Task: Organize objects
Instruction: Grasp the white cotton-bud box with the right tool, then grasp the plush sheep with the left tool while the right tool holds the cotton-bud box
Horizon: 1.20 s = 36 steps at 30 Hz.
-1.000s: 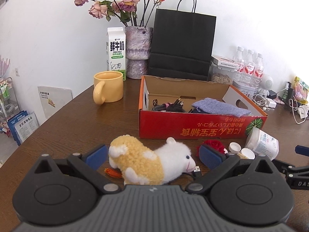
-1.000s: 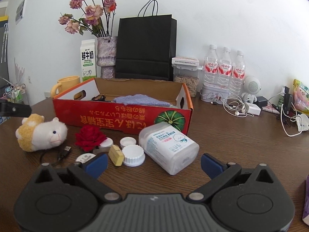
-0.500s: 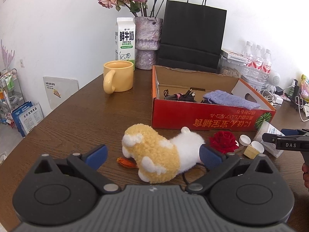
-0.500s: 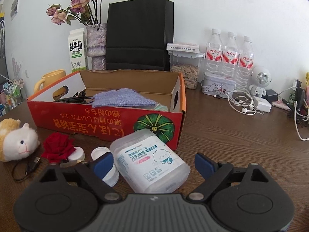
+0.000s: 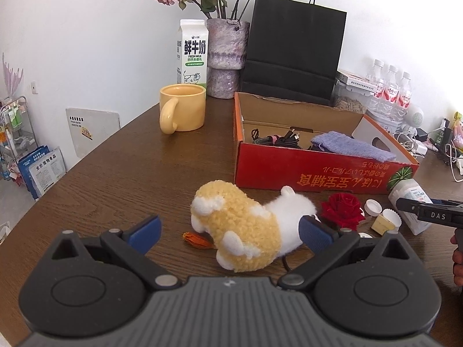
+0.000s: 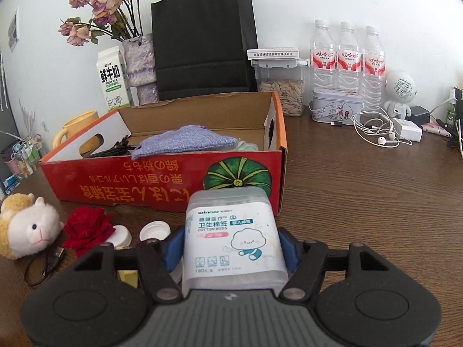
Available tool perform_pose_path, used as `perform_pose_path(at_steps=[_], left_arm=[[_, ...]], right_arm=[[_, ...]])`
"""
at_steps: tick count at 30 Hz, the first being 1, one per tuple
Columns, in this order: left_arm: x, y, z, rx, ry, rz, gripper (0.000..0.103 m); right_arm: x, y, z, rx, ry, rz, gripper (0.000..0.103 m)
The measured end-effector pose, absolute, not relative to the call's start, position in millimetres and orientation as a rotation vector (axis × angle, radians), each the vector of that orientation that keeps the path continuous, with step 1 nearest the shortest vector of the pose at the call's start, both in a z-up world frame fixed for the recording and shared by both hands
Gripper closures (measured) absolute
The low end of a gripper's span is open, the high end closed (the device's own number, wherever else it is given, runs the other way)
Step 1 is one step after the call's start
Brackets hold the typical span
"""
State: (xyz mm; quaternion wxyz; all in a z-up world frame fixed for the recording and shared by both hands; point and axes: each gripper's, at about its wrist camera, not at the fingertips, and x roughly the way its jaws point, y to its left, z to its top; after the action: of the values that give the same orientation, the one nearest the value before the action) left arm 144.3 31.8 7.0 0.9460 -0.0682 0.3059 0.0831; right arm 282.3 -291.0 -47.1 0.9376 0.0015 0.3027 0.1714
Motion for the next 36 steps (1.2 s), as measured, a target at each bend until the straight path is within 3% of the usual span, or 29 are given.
perform_pose_path(at_steps=[18,20,24,31,36], left_arm=[[185.6,48.9,-6.7,-0.312,0.639,0.286,0.0],[191.3,50.5,-9.3,-0.335,0.649,0.302,0.005],[196.3,53.2,-19.6,-0.391,0.69,0.306,0.026],[195.5,59.2,-27.2,-0.444,0.693,0.296,0.024],[192.5,56.6,-27.1,-0.419,0.698,0.259,0.031]], right_arm=[[200.7,-284.7,-25.6,0.021,0.419,0.29,0.038],[199.3,-282.3,-27.5,0.018,0.425,0.291,0.038],[197.8,-280.1,-29.9,0.013,0.431,0.291,0.038],[197.5,-272.8,-34.0,-0.005,0.453,0.308,0.038],[195.7,-269.7,-34.8,-0.013,0.455,0.311,0.038]])
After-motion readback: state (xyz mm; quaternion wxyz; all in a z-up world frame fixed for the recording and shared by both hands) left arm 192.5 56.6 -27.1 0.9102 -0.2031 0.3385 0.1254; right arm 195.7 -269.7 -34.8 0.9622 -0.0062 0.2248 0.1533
